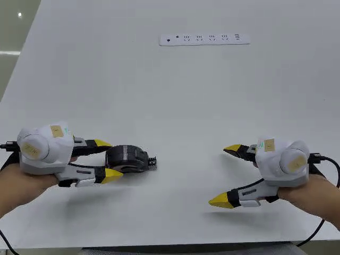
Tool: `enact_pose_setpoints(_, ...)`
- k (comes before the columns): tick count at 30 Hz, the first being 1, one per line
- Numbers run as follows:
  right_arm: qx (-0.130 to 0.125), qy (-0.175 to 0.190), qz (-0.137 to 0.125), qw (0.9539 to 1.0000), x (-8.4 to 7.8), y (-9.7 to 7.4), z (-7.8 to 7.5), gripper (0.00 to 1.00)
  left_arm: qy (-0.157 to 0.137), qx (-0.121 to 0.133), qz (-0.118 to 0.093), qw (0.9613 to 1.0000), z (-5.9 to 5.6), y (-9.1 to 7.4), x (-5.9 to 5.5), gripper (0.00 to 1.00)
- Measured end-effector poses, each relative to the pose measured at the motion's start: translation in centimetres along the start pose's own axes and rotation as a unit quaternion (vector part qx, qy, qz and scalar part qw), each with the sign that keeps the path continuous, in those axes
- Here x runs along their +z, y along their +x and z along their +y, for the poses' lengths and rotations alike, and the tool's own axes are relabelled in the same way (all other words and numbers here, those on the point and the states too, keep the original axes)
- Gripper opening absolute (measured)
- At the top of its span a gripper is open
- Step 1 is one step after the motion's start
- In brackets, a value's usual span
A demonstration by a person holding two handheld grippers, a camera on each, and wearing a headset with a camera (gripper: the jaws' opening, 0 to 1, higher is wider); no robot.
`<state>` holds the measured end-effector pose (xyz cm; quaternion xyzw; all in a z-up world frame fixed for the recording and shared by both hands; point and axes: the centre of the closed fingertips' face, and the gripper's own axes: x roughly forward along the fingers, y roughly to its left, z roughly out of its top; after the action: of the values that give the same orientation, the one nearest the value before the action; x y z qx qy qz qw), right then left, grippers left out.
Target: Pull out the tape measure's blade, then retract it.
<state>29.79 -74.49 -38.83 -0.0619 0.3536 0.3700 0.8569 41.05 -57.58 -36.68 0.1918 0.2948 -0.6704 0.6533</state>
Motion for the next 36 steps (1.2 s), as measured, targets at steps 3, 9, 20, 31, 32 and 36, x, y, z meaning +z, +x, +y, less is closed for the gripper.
enact_pose_setpoints(3,0.001,-0.002,0.0,1.0,0.1,0.1,0.0,0.84,0.007,0.004,0.0,1.0,0.2,0.0,0.1,0.4)
enact_pose_setpoints(9,0.003,-0.004,0.0,1.0,0.3,0.3,-0.1,0.83,0.009,-0.001,0.0,1.0,0.3,0.0,0.1,0.35)
enact_pose_setpoints(20,0.003,-0.009,0.002,1.0,0.3,0.3,-0.2,0.82,0.024,-0.012,0.002,0.9996,0.0,0.1,0.2,0.31)
enact_pose_setpoints(31,0.003,-0.017,-0.005,0.9998,0.9,0.6,-0.4,0.77,0.047,-0.021,0.012,0.9986,-0.2,0.2,0.2,0.3)
enact_pose_setpoints(32,0.004,-0.019,-0.006,0.9998,1.0,0.7,-0.4,0.76,0.051,-0.022,0.015,0.9984,-0.2,0.2,0.2,0.3)
enact_pose_setpoints(36,0.009,-0.037,-0.013,0.9992,1.7,1.4,-0.3,0.71,0.064,-0.026,0.024,0.9973,-0.2,0.2,0.2,0.29)
